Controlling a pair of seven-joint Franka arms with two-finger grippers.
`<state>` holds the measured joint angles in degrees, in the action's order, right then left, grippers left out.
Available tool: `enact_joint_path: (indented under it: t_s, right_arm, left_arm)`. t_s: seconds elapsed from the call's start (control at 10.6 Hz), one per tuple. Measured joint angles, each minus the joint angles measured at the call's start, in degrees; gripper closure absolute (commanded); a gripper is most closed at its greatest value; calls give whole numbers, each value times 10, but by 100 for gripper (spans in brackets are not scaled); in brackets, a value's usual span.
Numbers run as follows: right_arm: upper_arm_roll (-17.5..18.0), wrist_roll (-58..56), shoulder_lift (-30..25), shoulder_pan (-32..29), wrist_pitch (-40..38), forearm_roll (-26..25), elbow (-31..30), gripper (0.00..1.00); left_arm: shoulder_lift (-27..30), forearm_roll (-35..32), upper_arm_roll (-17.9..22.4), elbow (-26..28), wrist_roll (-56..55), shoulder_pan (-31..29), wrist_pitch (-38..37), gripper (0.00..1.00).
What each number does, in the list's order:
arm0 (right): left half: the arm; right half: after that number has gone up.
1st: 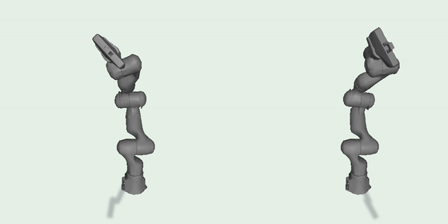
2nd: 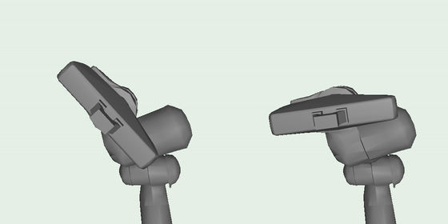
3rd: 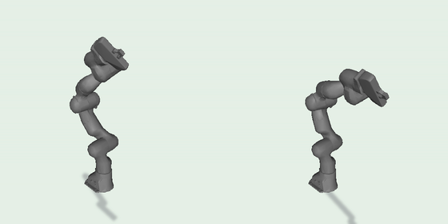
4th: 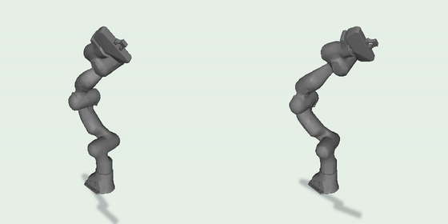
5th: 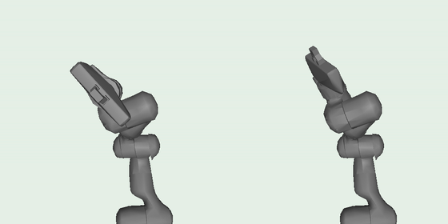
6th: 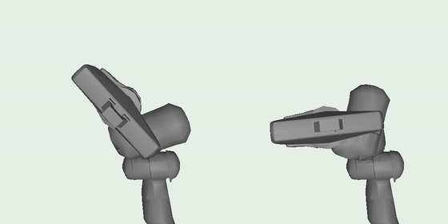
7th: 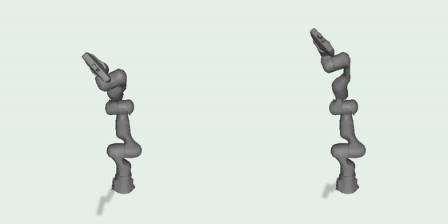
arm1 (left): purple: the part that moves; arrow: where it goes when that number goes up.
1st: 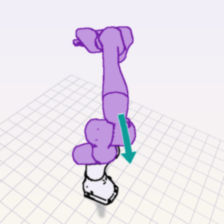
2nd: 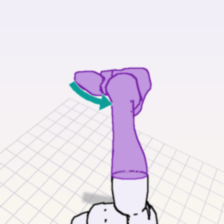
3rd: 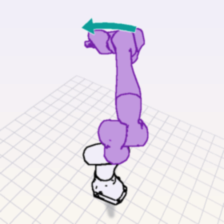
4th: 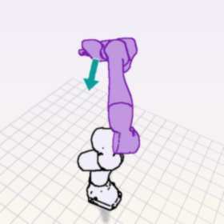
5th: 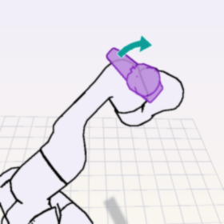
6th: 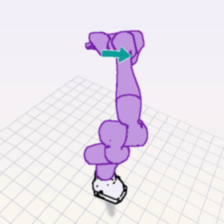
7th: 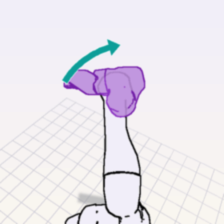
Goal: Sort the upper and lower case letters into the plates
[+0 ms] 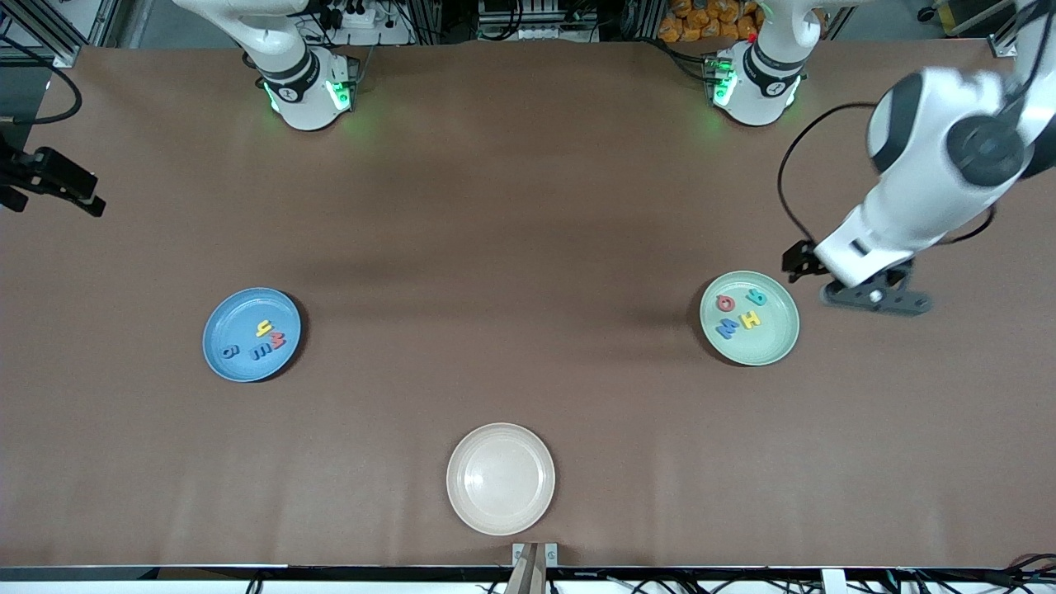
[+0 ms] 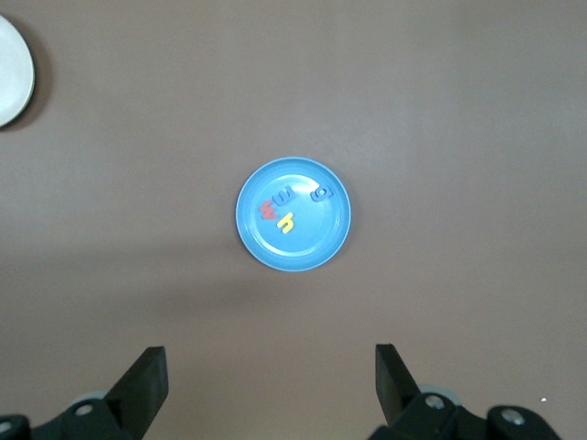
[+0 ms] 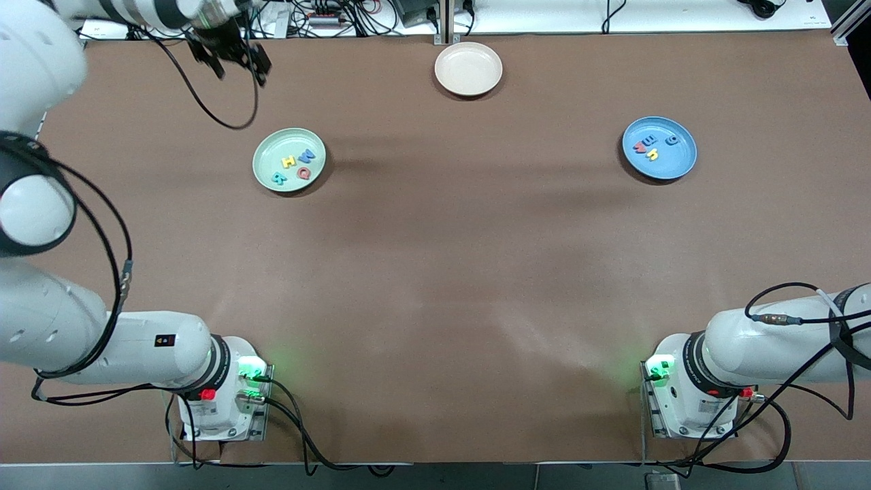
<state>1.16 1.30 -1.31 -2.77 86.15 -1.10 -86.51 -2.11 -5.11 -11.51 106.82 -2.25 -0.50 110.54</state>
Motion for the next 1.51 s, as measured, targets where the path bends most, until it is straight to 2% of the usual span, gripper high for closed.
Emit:
enact_joint_path:
  t_s: [0.28,0.47,0.75,1.22,1.51]
  right_arm:
    - [2,-5,0,1,-3,1,0,0]
    - [3,-5,0,1,-3,1,1,0]
    - [3,-5,0,1,-6,1,2,0]
    - [2,-6,-1,1,-7,1,4,0]
    - [3,-7,-5,1,-7,2,4,0]
  left_arm:
    - [37,19,29,-67,19,0,-50,0]
    - [55,31,41,-89,26,5,-83,0]
    - [63,53,95,-113,27,45,-126,0]
    - [44,54,102,-130,26,47,-152,0]
    - [16,54,105,-170,23,39,-179,0]
